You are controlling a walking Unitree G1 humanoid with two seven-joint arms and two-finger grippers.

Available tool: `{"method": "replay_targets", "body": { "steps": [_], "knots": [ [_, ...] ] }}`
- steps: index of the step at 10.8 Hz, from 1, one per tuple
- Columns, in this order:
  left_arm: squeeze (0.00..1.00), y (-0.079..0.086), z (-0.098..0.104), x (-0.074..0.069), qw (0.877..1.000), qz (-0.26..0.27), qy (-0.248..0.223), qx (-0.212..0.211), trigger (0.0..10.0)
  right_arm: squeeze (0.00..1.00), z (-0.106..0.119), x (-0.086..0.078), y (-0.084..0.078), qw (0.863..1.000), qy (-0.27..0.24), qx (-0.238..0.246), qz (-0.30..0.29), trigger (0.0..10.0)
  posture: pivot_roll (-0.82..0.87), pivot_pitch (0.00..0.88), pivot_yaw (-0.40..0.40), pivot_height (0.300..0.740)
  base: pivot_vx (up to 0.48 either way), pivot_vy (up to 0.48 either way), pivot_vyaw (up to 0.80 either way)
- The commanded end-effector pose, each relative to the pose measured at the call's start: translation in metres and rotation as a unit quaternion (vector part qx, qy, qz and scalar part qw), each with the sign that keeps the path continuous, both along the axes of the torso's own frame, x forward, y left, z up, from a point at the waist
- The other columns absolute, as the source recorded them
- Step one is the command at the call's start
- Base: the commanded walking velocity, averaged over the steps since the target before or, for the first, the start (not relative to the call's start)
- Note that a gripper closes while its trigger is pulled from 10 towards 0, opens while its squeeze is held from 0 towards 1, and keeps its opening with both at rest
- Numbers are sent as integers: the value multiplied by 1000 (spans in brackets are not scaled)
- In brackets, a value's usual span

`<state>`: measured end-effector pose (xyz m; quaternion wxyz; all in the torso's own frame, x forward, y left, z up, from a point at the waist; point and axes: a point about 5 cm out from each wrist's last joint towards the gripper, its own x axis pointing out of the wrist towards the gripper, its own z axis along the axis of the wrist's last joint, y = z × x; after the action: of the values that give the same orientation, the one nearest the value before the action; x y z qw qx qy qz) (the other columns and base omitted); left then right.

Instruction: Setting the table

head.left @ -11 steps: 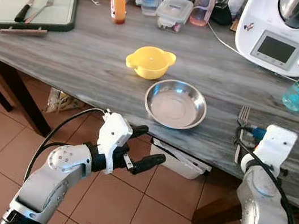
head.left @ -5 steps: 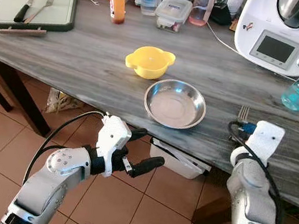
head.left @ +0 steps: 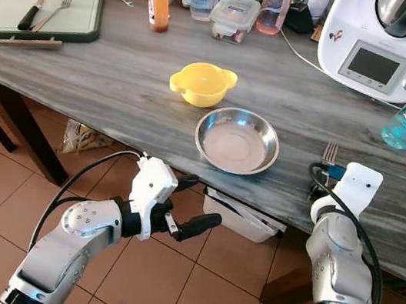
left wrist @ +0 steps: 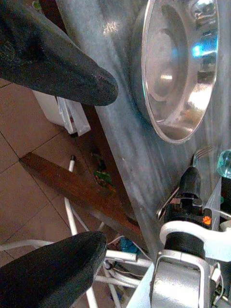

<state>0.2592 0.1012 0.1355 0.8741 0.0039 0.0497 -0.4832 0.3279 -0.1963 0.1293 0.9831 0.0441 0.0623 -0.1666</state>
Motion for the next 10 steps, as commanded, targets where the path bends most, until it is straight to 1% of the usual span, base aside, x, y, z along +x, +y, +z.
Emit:
{"method": "replay_targets", "body": {
  "steps": [1, 2, 3, 4, 5, 9, 10],
  "knots": [
    [0, -2, 1, -3, 1000, -7, -3, 5, 10000, 1000, -2, 2, 1, 1000, 5, 4, 6, 10000, 147, 195, -22, 740, 0, 0, 0],
    [0, -2, 1, -3, 1000, -7, -2, 5, 10000, 0, -5, 4, 3, 1000, 10, 19, 15, 10000, 150, 195, -23, 740, 0, 0, 0],
    [0, -1, 1, -3, 1000, -7, -2, 6, 10000, 0, -7, 5, 4, 999, 13, 27, 16, 8667, 150, 195, -23, 740, 0, 0, 0],
    [0, -1, 1, -3, 1000, -8, -2, 7, 10000, 0, -7, 5, 5, 999, 15, 28, 18, 3882, 150, 196, -22, 740, 0, 0, 0],
    [0, -1, 2, -3, 1000, -8, -2, 8, 10000, 0, -9, 5, 6, 999, 18, 31, 21, 0, 150, 197, -20, 740, 0, 0, 0],
    [0, -1, 2, -2, 1000, -8, -1, 9, 10000, 0, -19, -4, 14, 998, 33, 41, 35, 0, 149, 196, -18, 740, 0, 0, 0],
    [0, -1, 2, -2, 1000, -8, 0, 9, 10000, 0, -24, -8, 22, 997, 38, 45, 48, 0, 148, 196, -18, 740, 0, 0, 0]
  ]
}}
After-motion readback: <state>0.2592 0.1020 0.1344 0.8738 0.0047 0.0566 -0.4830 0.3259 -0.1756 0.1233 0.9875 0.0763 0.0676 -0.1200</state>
